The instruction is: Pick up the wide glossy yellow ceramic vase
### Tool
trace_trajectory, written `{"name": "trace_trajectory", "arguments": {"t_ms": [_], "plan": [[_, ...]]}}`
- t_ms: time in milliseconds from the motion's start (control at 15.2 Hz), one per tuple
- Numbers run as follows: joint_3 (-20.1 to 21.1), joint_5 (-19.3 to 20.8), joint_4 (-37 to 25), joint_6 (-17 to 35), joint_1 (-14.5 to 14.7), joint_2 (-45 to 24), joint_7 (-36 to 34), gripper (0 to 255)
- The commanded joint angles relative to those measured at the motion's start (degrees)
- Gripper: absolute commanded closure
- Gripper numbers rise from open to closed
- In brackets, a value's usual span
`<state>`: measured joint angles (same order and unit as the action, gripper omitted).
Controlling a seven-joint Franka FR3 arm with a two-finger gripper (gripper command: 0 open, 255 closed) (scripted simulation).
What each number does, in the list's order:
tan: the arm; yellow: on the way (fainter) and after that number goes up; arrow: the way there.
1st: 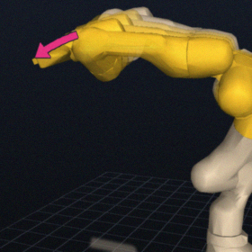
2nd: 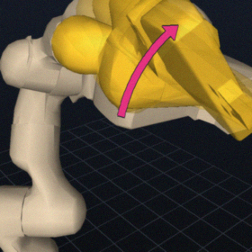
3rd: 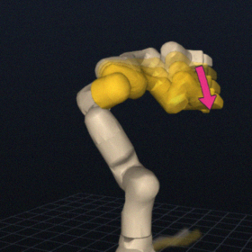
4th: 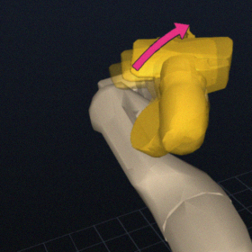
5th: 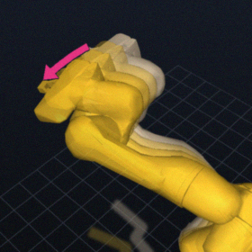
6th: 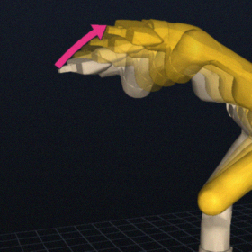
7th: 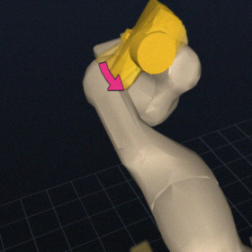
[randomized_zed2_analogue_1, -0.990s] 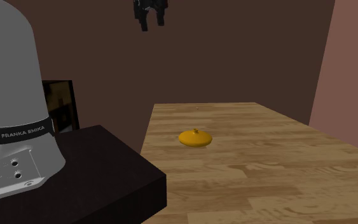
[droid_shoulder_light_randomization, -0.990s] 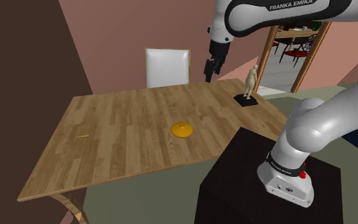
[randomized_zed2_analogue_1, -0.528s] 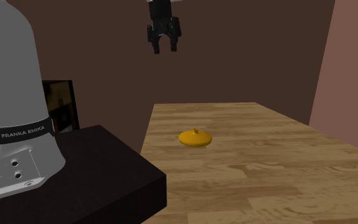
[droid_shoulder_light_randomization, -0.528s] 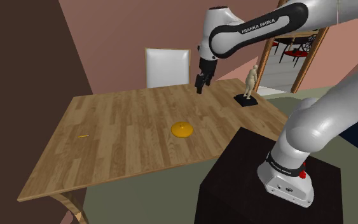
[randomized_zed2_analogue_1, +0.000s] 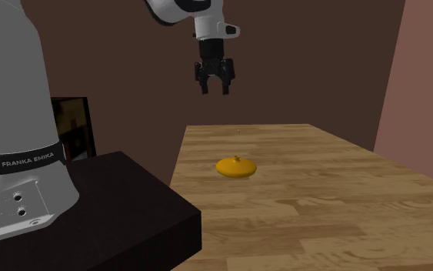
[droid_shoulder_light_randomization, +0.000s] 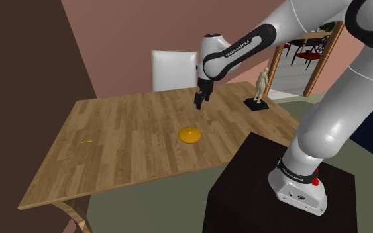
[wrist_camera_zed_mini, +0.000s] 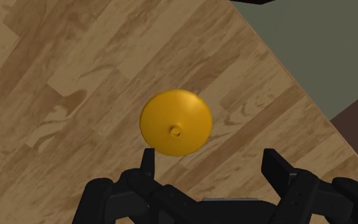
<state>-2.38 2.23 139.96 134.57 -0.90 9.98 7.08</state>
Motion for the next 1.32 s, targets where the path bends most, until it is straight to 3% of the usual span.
{"name": "trace_trajectory", "arguments": {"t_ms": [0, 462, 924, 1254], "plan": [[-0.3, -0.4, -1.1, 3.3, 0.0, -4.6, 0.8, 0], [-0.4, -2.7, -7.4, 12.1, -0.4, -20.5, 4.0, 0], [0.7, -4.7, -17.2, 17.4, -1.8, -36.5, 7.0, 0], [1.0, -5.0, -18.6, 19.9, -2.0, -40.4, 7.2, 0]]}}
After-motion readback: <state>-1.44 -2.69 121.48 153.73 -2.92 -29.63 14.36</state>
